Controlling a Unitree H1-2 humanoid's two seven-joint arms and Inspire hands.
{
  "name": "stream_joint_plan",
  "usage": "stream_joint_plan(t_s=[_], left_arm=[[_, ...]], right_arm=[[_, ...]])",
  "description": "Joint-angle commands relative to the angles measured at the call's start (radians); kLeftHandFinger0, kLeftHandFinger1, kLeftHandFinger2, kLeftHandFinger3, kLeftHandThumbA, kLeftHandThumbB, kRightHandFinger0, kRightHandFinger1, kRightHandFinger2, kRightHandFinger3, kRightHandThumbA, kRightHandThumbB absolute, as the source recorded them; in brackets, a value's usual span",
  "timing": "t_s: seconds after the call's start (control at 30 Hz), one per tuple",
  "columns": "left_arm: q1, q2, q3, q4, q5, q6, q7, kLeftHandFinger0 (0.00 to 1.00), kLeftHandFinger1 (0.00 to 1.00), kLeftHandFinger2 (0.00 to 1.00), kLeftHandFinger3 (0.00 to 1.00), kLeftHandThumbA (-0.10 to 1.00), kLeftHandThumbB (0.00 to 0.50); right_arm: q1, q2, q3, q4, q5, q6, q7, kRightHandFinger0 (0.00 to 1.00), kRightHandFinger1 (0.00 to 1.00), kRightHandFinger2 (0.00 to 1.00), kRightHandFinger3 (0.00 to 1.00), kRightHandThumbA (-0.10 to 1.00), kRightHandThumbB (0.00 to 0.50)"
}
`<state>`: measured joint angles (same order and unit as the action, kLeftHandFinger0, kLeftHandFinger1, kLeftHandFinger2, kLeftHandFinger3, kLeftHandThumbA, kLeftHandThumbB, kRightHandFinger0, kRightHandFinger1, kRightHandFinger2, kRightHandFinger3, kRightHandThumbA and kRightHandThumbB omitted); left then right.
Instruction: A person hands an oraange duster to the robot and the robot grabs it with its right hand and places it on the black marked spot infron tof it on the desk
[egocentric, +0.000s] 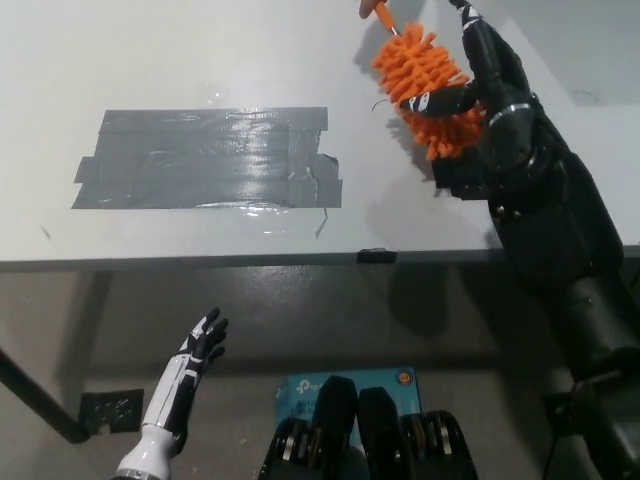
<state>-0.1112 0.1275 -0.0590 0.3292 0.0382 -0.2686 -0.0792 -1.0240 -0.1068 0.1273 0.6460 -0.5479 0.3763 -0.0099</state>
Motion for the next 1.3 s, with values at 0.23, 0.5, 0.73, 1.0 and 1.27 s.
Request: stream_joint_plan(t_s=[0.23, 0.5, 0.73, 1.0, 1.27], left_arm=[[-0.024, 0.013, -0.008, 0.006, 0.018, -0.046, -0.014, 1.0, 1.0, 1.0, 1.0, 1.0, 0.177], [-0.035, 0.009, -0.013, -0.008, 0.031, -0.031, -0.013, 1.0, 1.0, 1.0, 1.0, 1.0, 0.166], [-0.038, 0.014, -0.014, -0.014, 0.034, -0.025, -0.017, 1.0, 1.0, 1.0, 1.0, 1.0, 0.161], [-0.05, 0.017, -0.015, -0.016, 0.042, -0.021, -0.016, 1.0, 1.0, 1.0, 1.0, 1.0, 0.16], [-0.058, 0.014, -0.012, -0.014, 0.045, -0.014, -0.014, 1.0, 1.0, 1.0, 1.0, 1.0, 0.154]], right_arm=[[-0.206, 0.034, -0.008, 0.348, 0.077, -0.098, -0.099, 1.0, 1.0, 1.0, 1.0, 1.0, 0.399], [-0.257, 0.049, -0.046, 0.465, 0.173, -0.104, -0.007, 1.0, 1.0, 1.0, 1.0, 1.0, 0.43], [-0.271, 0.041, -0.031, 0.574, 0.193, -0.1, 0.02, 0.05, 0.23, 0.51, 0.81, -0.03, 0.289], [-0.241, 0.025, 0.029, 0.569, 0.159, -0.154, -0.067, 0.11, 0.67, 1.0, 0.93, -0.1, 0.149], [-0.24, 0.029, 0.018, 0.497, 0.174, -0.157, -0.106, 0.52, 0.79, 0.94, 0.79, -0.1, 0.17]])
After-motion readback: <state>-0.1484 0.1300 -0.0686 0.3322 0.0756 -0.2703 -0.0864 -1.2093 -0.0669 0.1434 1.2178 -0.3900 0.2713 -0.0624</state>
